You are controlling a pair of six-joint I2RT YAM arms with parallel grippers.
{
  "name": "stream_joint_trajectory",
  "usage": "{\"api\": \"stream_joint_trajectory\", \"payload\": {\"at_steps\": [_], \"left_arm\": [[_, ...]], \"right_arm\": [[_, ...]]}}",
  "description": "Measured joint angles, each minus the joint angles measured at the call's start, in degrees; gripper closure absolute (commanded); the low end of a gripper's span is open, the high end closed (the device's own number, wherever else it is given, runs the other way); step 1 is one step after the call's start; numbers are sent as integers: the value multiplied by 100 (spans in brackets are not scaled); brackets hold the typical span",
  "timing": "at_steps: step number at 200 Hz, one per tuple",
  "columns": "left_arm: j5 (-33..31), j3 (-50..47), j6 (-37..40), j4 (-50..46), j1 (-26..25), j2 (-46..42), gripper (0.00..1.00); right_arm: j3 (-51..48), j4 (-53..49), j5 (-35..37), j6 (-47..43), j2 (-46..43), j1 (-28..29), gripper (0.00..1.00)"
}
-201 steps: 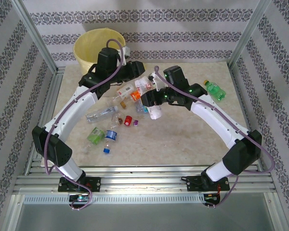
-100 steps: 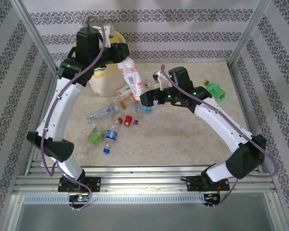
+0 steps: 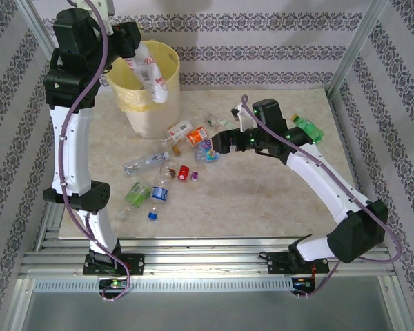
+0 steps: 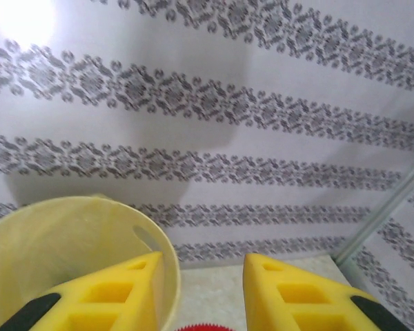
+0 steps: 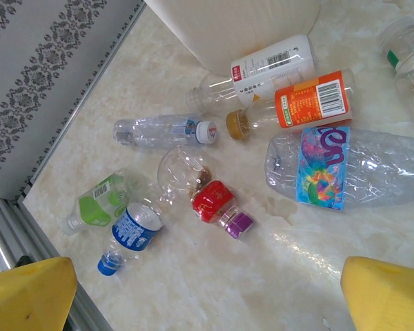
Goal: Throw the plastic bottles in the bin
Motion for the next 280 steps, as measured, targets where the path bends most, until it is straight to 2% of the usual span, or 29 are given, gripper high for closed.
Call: {"api": "stream_joint_trajectory", "payload": {"at_steps": [32, 54, 137, 170, 221, 280], "left_arm": [[-354, -35, 372, 481, 4, -26, 100], [-525, -466, 695, 1209, 4, -291, 100], [-693, -3499, 1475, 5539, 2, -2116, 100], [-896, -4212, 1803, 6789, -2, -2479, 100], [-1045, -4385, 2100, 7545, -2, -2656, 100], [-1093, -4485, 2162, 7678, -2, -2675, 100]], "right_arm": [[-31, 0, 2, -2, -42, -59, 2], [-42, -24, 4, -2, -42, -103, 2], [-42, -24, 26, -4, -42, -205, 2], [-42, -24, 37, -2, -42, -225, 2], [-39, -22, 35, 2, -39, -243, 2], [-39, -22, 37, 17, -42, -243, 2]]}}
